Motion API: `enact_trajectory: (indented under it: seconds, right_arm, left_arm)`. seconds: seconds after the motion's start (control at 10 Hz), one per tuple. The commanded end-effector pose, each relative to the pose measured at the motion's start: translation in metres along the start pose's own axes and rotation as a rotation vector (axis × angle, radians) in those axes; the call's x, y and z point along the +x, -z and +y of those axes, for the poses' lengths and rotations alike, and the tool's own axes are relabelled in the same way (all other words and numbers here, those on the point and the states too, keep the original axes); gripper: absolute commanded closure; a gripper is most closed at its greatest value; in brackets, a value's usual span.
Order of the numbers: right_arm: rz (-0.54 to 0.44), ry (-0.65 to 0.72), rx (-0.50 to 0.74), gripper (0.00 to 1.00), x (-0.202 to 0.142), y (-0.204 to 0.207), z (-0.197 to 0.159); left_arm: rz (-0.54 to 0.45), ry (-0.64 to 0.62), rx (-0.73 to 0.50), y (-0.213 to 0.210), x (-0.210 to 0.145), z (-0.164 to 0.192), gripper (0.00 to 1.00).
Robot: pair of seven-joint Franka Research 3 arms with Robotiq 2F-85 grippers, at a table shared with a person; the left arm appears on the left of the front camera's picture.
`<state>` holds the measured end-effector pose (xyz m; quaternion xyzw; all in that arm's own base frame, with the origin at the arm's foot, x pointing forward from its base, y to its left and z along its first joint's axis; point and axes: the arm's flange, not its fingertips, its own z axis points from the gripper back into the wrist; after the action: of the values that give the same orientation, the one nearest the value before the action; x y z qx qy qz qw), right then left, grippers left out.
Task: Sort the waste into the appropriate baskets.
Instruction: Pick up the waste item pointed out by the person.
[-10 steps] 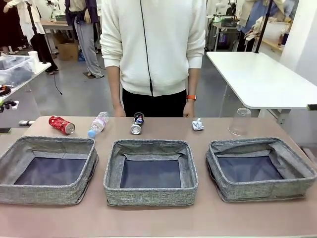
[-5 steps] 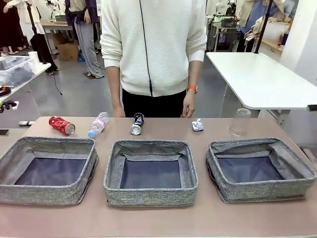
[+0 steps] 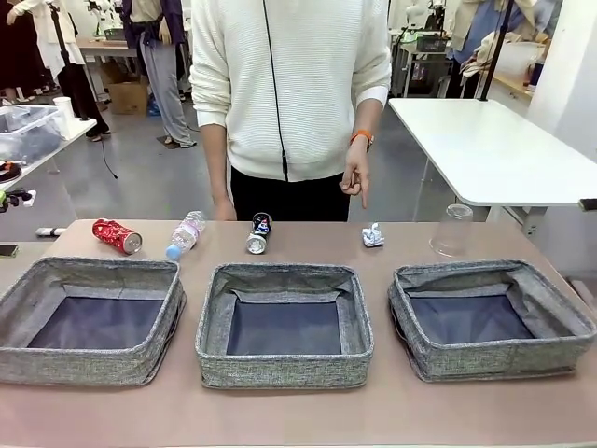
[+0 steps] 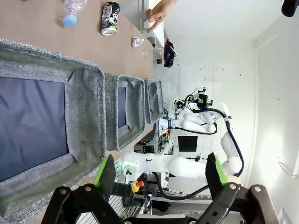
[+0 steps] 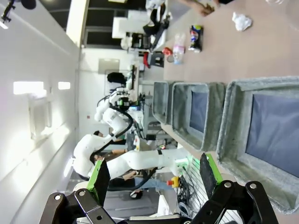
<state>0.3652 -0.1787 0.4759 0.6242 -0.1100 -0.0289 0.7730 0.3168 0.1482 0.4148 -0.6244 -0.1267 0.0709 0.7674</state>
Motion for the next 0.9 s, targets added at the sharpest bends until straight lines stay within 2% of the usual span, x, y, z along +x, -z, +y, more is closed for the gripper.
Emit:
enact_trajectory:
  seconds: [0.0,0.5,0.8]
  right_arm:
    - [0.013,-0.03,-0.002,0.0,0.0,-0.002,0.001]
    - [0.001,-0.002,0.0,0.0,0.0,0.0,0.0]
    - [0.029,-0.294,-0.295,0.0,0.018,0.149,0.02]
  left_arm:
    - [0.005,0.023,-0.011,-0.002,0.0,0.0,0.0]
    - [0.005,0.023,-0.011,-0.002,0.0,0.0,0.0]
    - [0.005,0.023,-0.011,-0.002,0.0,0.0,0.0]
